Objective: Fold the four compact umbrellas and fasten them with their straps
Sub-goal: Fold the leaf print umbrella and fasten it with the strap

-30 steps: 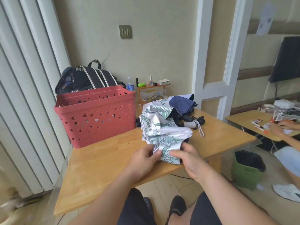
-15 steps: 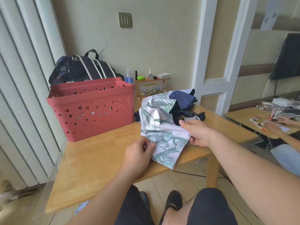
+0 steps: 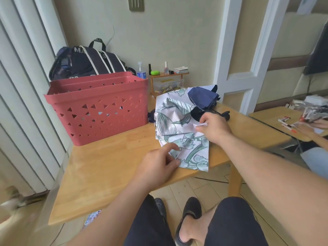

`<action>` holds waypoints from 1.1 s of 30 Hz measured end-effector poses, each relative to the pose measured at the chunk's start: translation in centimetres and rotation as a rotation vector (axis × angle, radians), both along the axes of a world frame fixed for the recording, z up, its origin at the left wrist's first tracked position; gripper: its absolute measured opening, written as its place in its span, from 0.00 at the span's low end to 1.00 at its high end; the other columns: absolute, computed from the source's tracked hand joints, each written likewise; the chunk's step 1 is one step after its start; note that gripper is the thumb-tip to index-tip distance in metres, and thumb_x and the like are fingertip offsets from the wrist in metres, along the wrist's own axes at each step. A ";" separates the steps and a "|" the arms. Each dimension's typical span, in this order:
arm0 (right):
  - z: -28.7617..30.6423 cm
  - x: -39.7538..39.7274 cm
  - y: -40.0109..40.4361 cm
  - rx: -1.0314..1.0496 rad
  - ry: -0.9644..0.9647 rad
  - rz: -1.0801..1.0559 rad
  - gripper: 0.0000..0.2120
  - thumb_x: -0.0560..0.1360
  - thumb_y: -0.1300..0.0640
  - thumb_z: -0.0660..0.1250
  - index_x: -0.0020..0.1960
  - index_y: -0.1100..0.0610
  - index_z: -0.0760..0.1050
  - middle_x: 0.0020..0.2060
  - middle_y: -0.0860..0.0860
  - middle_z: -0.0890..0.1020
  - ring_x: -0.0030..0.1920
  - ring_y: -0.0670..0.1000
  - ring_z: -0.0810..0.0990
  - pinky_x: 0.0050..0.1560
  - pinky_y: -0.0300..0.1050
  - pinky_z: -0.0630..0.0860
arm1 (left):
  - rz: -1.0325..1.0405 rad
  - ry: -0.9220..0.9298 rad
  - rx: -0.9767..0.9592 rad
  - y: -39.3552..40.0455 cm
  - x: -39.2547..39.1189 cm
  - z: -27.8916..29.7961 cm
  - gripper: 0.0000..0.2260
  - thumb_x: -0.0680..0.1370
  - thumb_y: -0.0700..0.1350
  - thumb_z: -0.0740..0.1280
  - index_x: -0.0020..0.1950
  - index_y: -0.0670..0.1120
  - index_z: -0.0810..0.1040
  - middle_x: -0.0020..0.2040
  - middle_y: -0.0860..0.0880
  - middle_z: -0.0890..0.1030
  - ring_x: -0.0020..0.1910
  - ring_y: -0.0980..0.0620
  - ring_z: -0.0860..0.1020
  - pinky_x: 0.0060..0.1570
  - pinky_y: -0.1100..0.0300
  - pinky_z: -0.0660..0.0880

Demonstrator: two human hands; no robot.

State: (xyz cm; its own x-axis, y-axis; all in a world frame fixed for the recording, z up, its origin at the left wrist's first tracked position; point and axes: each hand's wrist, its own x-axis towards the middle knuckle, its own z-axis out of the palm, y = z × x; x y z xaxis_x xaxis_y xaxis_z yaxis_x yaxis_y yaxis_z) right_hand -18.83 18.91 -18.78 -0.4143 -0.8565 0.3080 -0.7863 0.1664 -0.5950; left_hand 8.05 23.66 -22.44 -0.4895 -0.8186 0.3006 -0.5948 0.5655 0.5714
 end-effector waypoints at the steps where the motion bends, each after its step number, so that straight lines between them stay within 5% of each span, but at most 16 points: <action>1: -0.7 0.2 -0.1 0.025 0.061 -0.019 0.13 0.73 0.44 0.77 0.52 0.46 0.78 0.50 0.50 0.81 0.50 0.54 0.79 0.51 0.51 0.79 | 0.008 -0.009 -0.008 0.0 -0.1 -0.1 0.15 0.79 0.56 0.70 0.63 0.64 0.69 0.41 0.62 0.83 0.46 0.57 0.80 0.52 0.51 0.78; 4: -2.5 0.3 -0.2 -0.019 0.105 -0.028 0.17 0.74 0.43 0.76 0.58 0.50 0.77 0.55 0.51 0.78 0.54 0.55 0.78 0.53 0.51 0.78 | 0.109 0.114 0.056 0.1 -0.2 -0.1 0.13 0.81 0.59 0.67 0.61 0.60 0.67 0.41 0.58 0.83 0.45 0.51 0.80 0.48 0.51 0.77; 7: -2.6 0.3 1.3 -0.168 -0.120 -0.079 0.16 0.74 0.43 0.75 0.56 0.49 0.76 0.56 0.50 0.76 0.54 0.53 0.78 0.56 0.48 0.76 | 0.320 0.221 0.202 -0.8 -0.9 0.5 0.14 0.82 0.61 0.64 0.60 0.54 0.70 0.45 0.53 0.84 0.50 0.46 0.81 0.51 0.51 0.76; 12: -2.7 1.5 6.7 -0.055 -0.348 0.112 0.09 0.76 0.42 0.71 0.48 0.47 0.77 0.42 0.48 0.83 0.45 0.49 0.80 0.46 0.49 0.74 | 0.368 0.064 0.338 -2.6 -2.7 1.1 0.22 0.72 0.66 0.66 0.59 0.55 0.70 0.47 0.56 0.84 0.44 0.48 0.85 0.54 0.48 0.80; 14: -3.3 1.8 8.6 0.097 -0.265 0.260 0.10 0.75 0.40 0.72 0.47 0.45 0.78 0.35 0.47 0.80 0.36 0.46 0.76 0.40 0.47 0.72 | 0.372 0.111 0.384 -3.1 -2.8 1.1 0.22 0.69 0.65 0.70 0.58 0.58 0.72 0.48 0.57 0.84 0.42 0.49 0.85 0.51 0.48 0.82; 17: -4.5 2.1 9.7 0.102 0.107 0.272 0.10 0.71 0.35 0.71 0.46 0.40 0.77 0.36 0.44 0.77 0.43 0.43 0.73 0.43 0.44 0.71 | 0.383 0.321 0.465 -4.0 -2.0 1.6 0.17 0.73 0.56 0.74 0.58 0.54 0.75 0.45 0.52 0.84 0.39 0.50 0.84 0.46 0.51 0.83; 20: -4.6 2.5 9.7 0.065 0.185 0.244 0.10 0.71 0.33 0.70 0.45 0.38 0.77 0.37 0.44 0.75 0.46 0.43 0.71 0.43 0.43 0.66 | 0.413 0.596 0.489 -4.3 -0.7 1.4 0.16 0.79 0.49 0.72 0.63 0.49 0.72 0.42 0.50 0.83 0.38 0.49 0.81 0.44 0.53 0.79; 24: -4.5 2.8 9.7 0.084 0.145 0.229 0.07 0.77 0.38 0.66 0.45 0.39 0.78 0.39 0.42 0.77 0.48 0.45 0.72 0.45 0.43 0.66 | 0.431 0.337 0.332 -3.7 0.0 0.9 0.13 0.82 0.58 0.63 0.63 0.53 0.69 0.46 0.53 0.81 0.50 0.44 0.81 0.56 0.47 0.79; 28: -4.2 2.5 9.6 0.086 -0.037 0.215 0.10 0.79 0.39 0.65 0.46 0.42 0.81 0.42 0.40 0.81 0.53 0.47 0.74 0.54 0.48 0.73 | 0.394 0.129 0.354 -3.6 -0.8 1.5 0.20 0.79 0.61 0.64 0.66 0.52 0.66 0.52 0.47 0.83 0.53 0.43 0.81 0.57 0.47 0.78; 33: -4.3 3.0 9.6 0.047 -0.029 0.174 0.14 0.77 0.38 0.67 0.39 0.45 0.79 0.35 0.44 0.79 0.48 0.46 0.74 0.42 0.45 0.68 | 0.307 0.228 0.610 -3.4 -1.4 3.3 0.28 0.75 0.52 0.77 0.67 0.48 0.66 0.51 0.51 0.78 0.44 0.54 0.78 0.38 0.59 0.75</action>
